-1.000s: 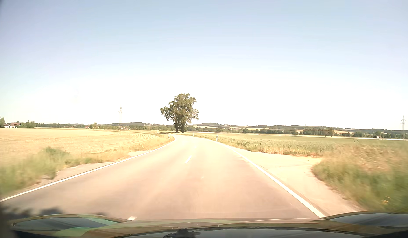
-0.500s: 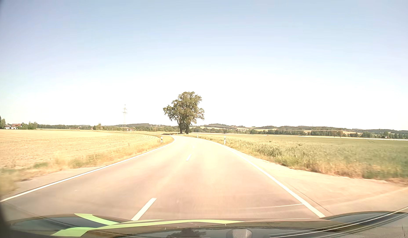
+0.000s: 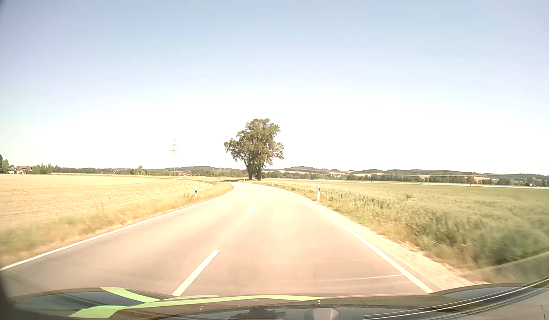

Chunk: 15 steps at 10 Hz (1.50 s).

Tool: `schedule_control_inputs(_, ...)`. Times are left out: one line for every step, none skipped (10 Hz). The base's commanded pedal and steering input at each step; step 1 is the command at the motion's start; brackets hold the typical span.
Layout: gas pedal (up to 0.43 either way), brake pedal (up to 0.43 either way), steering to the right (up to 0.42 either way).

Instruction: Follow the waypoints while adhering to traffic rules and regulations

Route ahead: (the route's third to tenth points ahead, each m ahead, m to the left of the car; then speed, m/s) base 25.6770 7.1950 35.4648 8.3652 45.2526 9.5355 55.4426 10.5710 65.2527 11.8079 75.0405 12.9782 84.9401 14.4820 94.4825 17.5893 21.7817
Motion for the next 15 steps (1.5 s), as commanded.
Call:
schedule_control_inputs(0.209,0.0,-0.019)
schedule_control_inputs(0.197,0.0,-0.019)
schedule_control_inputs(0.157,0.0,-0.019)
schedule_control_inputs(0.15,0.0,-0.019)
schedule_control_inputs(0.15,0.0,-0.019)
schedule_control_inputs(0.15,0.0,-0.019)
schedule_control_inputs(0.138,0.0,-0.019)
schedule_control_inputs(0.11,0.0,-0.019)
schedule_control_inputs(0.11,0.0,-0.018)
schedule_control_inputs(0.11,0.0,-0.018)
schedule_control_inputs(0.138,0.0,-0.018)
schedule_control_inputs(0.177,0.0,-0.018)
schedule_control_inputs(0.189,0.0,-0.018)
schedule_control_inputs(0.209,0.0,-0.018)
schedule_control_inputs(0.22,0.0,-0.017)
